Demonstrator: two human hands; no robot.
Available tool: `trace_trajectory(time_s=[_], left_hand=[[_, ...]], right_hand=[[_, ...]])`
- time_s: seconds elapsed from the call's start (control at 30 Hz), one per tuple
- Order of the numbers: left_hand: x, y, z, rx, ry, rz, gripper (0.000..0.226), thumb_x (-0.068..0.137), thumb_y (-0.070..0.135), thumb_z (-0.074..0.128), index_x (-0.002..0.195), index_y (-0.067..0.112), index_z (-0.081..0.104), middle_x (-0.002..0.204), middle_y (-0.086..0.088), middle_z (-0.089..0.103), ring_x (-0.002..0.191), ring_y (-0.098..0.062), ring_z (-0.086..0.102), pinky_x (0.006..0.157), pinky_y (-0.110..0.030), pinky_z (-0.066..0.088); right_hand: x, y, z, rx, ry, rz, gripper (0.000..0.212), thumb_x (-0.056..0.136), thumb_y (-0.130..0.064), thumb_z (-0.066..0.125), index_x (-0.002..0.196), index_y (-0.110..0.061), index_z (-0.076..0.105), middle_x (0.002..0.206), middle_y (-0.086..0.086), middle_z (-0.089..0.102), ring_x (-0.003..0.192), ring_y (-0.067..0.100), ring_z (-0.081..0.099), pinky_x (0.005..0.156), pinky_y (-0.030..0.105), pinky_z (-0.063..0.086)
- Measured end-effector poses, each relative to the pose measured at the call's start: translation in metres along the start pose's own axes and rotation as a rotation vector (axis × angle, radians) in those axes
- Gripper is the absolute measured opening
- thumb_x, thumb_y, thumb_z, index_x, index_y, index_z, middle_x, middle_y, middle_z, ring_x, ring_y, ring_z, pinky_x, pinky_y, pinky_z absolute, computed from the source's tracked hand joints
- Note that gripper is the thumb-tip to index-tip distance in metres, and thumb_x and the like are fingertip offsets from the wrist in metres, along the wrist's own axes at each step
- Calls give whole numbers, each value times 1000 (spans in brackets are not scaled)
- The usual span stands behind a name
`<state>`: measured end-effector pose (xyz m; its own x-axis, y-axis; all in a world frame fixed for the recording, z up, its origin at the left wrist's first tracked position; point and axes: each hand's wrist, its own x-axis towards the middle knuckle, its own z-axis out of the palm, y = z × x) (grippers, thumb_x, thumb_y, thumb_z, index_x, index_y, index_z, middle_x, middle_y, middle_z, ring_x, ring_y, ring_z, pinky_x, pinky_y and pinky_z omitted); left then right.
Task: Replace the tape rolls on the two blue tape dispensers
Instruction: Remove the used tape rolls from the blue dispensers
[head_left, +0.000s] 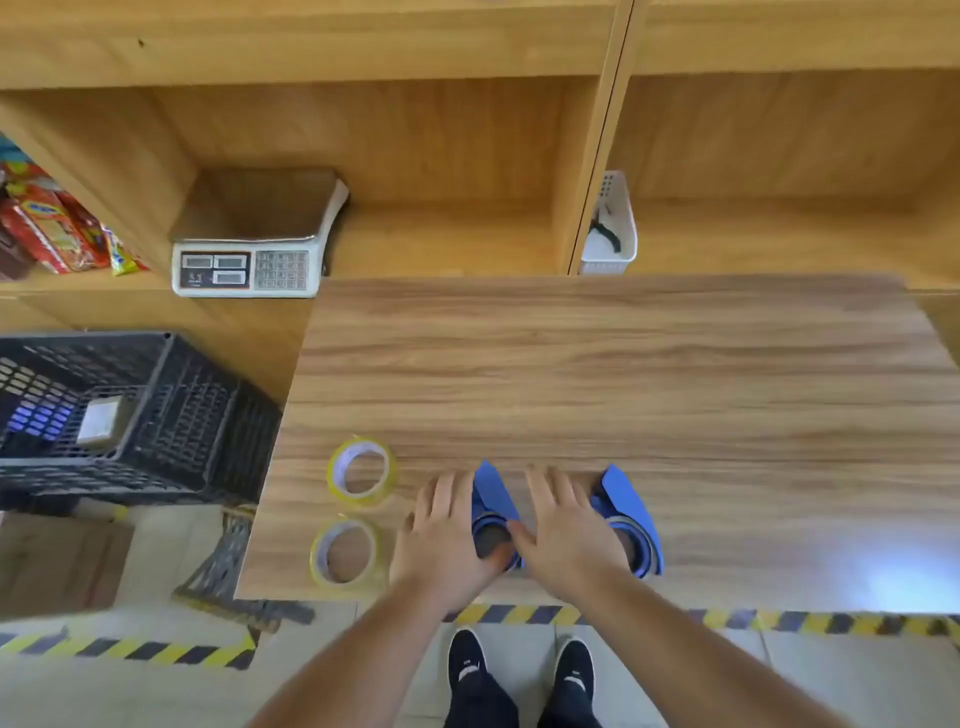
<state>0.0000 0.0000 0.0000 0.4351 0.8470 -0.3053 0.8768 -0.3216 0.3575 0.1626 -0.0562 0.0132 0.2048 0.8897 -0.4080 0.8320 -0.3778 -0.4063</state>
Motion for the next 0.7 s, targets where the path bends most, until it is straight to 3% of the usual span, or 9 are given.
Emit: trace_trajectory(time_s=[0.17, 0.3, 0.47, 0.7], left_hand=[[4, -13, 33, 29, -138, -43, 109, 71, 71, 59, 158, 24, 13, 158, 10, 23, 146, -17, 29, 109, -39, 41], [6, -18, 57, 51, -185, -63, 109, 72, 68, 66, 157, 20, 16, 154, 7, 29, 142, -19, 36, 106, -38, 44], [12, -16, 72, -30, -189, -107, 94, 77, 67, 61, 151, 23, 23, 135, 4, 48, 127, -21, 50, 95, -38, 51], [16, -19, 69, -100, -230, -107, 87, 79, 54, 71, 149, 25, 28, 135, 5, 49, 127, -21, 51, 91, -39, 53]], right_hand=[[6, 10, 32, 7, -108, 120, 67, 100, -48, 43, 156, -23, 17, 142, 5, 47, 131, 29, 44, 89, 45, 50], [11, 14, 52, -24, -189, 137, 47, 100, -47, 43, 138, -19, 38, 131, 7, 56, 121, 31, 51, 89, 45, 49], [14, 14, 62, -16, -193, 147, 40, 102, -39, 43, 137, -20, 40, 130, 6, 58, 122, 32, 51, 85, 43, 48], [18, 20, 63, 33, -186, 163, 29, 103, -27, 40, 131, -18, 41, 125, 7, 59, 113, 32, 56, 78, 42, 48]])
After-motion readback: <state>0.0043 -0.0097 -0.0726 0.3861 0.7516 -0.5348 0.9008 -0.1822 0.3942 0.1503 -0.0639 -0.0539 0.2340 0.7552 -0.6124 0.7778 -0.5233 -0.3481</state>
